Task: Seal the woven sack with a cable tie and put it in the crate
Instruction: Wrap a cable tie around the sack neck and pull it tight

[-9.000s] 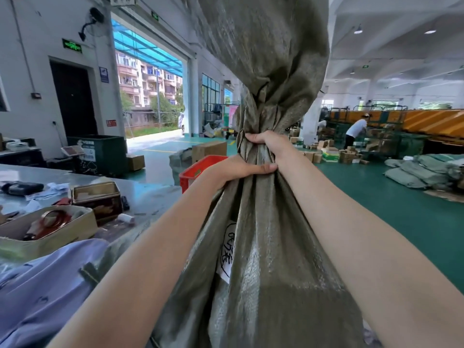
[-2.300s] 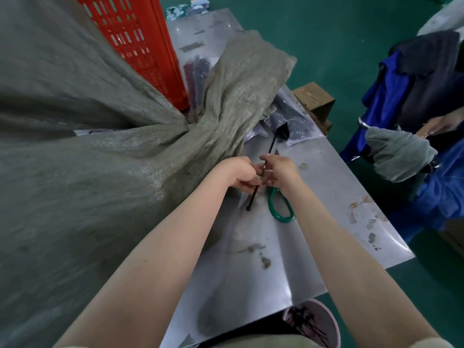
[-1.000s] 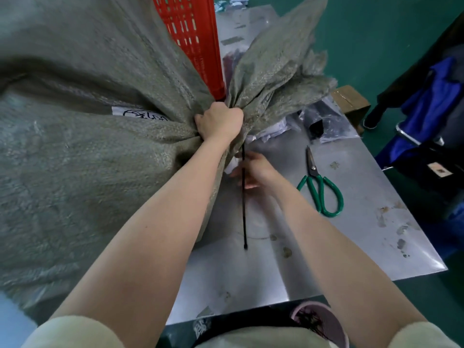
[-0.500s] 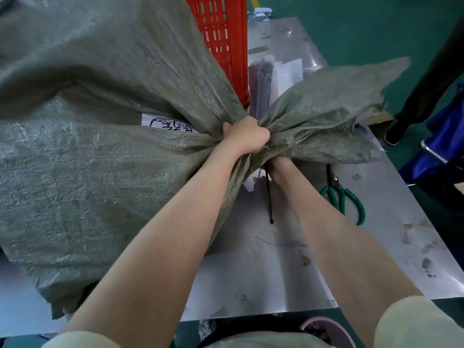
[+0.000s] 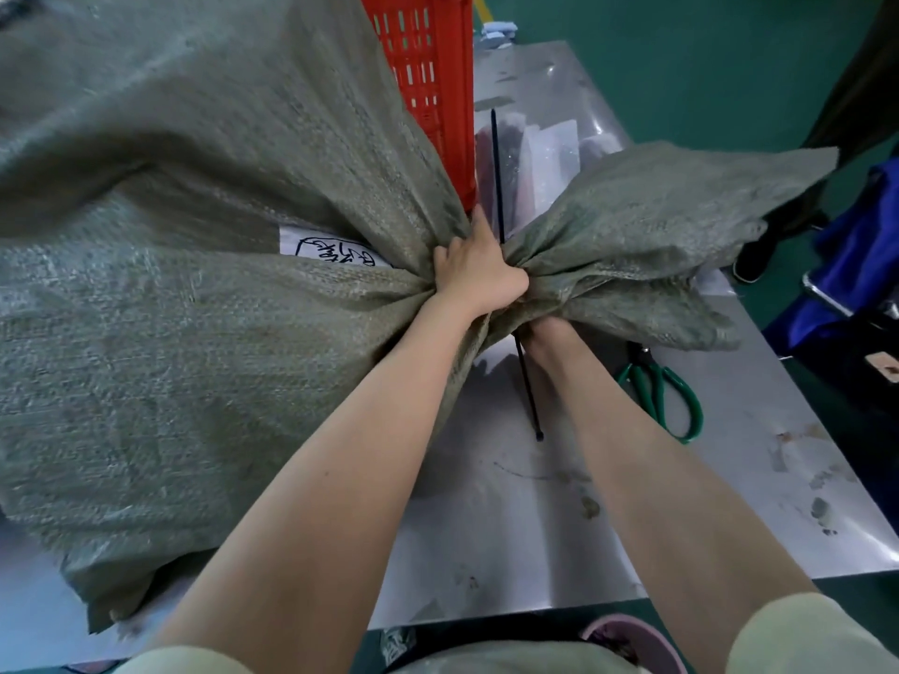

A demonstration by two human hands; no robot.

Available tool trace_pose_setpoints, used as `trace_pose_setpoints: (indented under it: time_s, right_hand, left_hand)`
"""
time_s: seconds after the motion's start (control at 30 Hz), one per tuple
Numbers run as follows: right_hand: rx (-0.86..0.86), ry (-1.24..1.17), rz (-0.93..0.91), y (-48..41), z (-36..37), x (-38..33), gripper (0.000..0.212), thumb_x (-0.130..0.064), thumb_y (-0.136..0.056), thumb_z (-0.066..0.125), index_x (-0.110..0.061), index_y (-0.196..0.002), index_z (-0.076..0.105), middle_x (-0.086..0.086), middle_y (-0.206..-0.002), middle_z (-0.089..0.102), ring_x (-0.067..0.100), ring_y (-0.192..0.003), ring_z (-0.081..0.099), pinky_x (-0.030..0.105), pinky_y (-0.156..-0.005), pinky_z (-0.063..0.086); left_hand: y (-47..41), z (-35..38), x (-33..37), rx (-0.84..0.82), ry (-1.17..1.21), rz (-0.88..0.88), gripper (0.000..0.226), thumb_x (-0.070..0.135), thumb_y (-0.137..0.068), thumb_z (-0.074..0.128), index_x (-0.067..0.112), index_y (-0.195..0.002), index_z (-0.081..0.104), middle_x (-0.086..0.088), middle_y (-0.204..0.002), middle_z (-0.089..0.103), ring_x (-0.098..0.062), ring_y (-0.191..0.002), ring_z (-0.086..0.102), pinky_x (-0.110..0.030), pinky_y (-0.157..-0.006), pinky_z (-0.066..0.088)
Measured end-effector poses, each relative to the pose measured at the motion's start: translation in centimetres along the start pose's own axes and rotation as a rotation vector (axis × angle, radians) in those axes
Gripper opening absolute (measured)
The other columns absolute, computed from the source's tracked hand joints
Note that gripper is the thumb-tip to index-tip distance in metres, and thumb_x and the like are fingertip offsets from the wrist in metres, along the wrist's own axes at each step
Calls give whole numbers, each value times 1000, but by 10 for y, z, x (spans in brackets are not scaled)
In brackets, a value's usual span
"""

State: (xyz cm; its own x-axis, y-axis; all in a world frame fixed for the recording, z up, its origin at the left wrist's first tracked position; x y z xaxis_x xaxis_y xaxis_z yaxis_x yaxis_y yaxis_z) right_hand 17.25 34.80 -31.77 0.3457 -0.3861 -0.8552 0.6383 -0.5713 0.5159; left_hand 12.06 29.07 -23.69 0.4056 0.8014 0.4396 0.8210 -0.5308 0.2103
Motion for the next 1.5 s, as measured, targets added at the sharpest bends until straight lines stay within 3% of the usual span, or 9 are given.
trace_pose_setpoints:
  time_s: [0.1,0.27,0.43,0.6,0.8,0.93,1.1,1.33,1.5]
  right_hand:
    - [-121,-92,-112,5,1,-2,30,-6,-99,33,-9,-121,53,10,-118,58,25,-107,55,39,-89,48]
    - [-69,77,-98,7,-7,15,32,3,-91,41,-15,-67,53,4,-63,51,10,-45,49,18,-37,45]
    - [-13,430,-317,42,-19,32,39,-3,-85,48,-19,-116,64,0,-67,59,15,-51,56,28,-59,57]
    - [-138,561,-560,73,-28,12,37,-14,-77,41,-13,-90,76,-2,-81,71,2,-71,61,20,-72,48]
    - [-135,521,-728,70,-30,-16,21,-4,-77,57,-7,-87,75,11,-81,74,24,-78,69,35,-78,53]
    - [-66,427,-704,54,-21,-27,17,-18,-86,62,-10,-73,69,-15,-55,63,-2,-56,54,21,-66,42]
    - [-14,353,-764,40,-4,-38,22,-13,-87,61,6,-88,71,-7,-80,49,-6,-74,46,4,-72,35]
    - [-14,91,-551,14,-5,-24,25,-20,-94,51,-22,-76,68,6,-84,66,13,-82,59,31,-83,47]
    - [27,74,-500,7,-6,-19,27,-21,-94,51,-7,-92,73,5,-86,69,16,-85,62,36,-86,50]
  left_hand:
    - [-3,-3,-2,-32,60,-77,77,4,-63,56,13,-136,34,-13,-135,48,-31,-130,37,-36,-103,26]
    - [-8,3,-4,100,178,-127,46,4,-74,52,17,-117,44,-6,-128,53,-25,-129,41,-32,-106,25]
    - [-16,8,-11,120,163,-172,54,7,-79,50,6,-131,36,-12,-139,45,-28,-136,34,-36,-113,20]
    - [-15,12,-11,74,58,-103,55,4,-81,49,5,-134,32,-12,-141,40,-29,-137,31,-38,-114,19]
    - [-12,18,-13,50,-39,-47,57,10,-82,56,6,-133,32,-12,-142,39,-31,-136,30,-38,-113,20]
    - [-9,16,-15,29,-35,-20,53,27,-86,57,6,-129,37,-12,-139,43,-32,-134,34,-40,-110,23]
    - [-6,18,-20,80,53,-19,35,25,-90,43,11,-122,45,-11,-131,52,-32,-129,40,-38,-105,27]
    - [2,13,-21,84,511,-88,14,16,-89,44,16,-102,45,-17,-124,57,-33,-120,49,-41,-107,34]
    - [8,12,-18,259,584,43,31,12,-97,34,-8,-95,56,-30,-112,56,-35,-108,51,-35,-94,32]
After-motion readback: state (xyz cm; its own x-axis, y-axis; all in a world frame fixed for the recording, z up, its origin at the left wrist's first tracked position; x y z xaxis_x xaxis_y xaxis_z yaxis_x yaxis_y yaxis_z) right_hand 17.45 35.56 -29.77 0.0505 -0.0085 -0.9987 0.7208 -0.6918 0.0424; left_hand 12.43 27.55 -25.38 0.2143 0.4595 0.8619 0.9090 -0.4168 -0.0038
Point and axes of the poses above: each hand's wrist, its own y-axis away from the middle knuckle, its own z-axis out of the palm, x = y × z, the point moved 3 cm from there along -y, towards the middle knuckle
